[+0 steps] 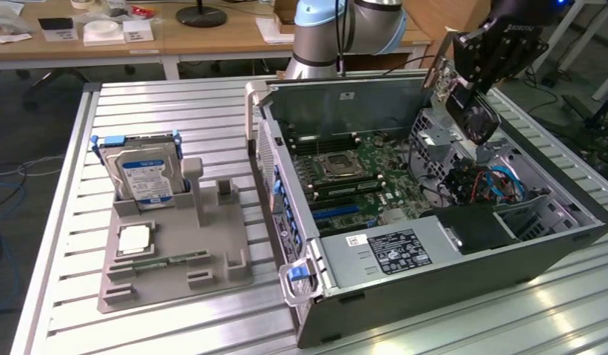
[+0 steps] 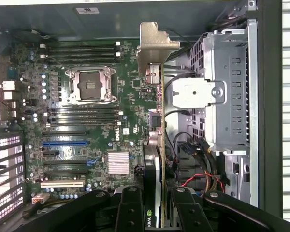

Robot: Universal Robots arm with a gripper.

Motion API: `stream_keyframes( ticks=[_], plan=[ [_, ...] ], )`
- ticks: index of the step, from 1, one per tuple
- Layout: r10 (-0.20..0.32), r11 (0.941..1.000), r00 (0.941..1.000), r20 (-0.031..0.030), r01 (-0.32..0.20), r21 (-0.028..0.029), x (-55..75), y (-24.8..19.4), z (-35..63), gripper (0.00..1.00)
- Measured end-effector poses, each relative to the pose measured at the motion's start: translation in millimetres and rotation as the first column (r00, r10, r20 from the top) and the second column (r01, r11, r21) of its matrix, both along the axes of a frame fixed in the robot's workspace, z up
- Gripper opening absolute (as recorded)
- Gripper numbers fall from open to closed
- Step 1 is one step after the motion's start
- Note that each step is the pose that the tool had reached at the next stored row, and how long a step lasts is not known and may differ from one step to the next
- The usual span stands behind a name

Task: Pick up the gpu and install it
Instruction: 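Pick up the gpu and move the gpu toward the slot, then insert the gpu into the slot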

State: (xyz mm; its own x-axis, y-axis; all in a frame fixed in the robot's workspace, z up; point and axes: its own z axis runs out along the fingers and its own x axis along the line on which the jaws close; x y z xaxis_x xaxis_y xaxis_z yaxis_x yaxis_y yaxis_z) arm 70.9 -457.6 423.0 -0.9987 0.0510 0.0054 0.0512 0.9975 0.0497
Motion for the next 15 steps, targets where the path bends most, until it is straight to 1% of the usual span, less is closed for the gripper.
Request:
stream_keyframes(
  ticks=[10, 15],
  plan=[
    [0.001, 1.0, 1.0, 0.0, -0.001, 0.0, 0.0, -0.1, 0.0, 0.27],
    [0.013, 0.9999, 0.9999, 0.0, -0.013, -0.0001, -0.7, -0.1, 0.0, 0.27]
  ],
)
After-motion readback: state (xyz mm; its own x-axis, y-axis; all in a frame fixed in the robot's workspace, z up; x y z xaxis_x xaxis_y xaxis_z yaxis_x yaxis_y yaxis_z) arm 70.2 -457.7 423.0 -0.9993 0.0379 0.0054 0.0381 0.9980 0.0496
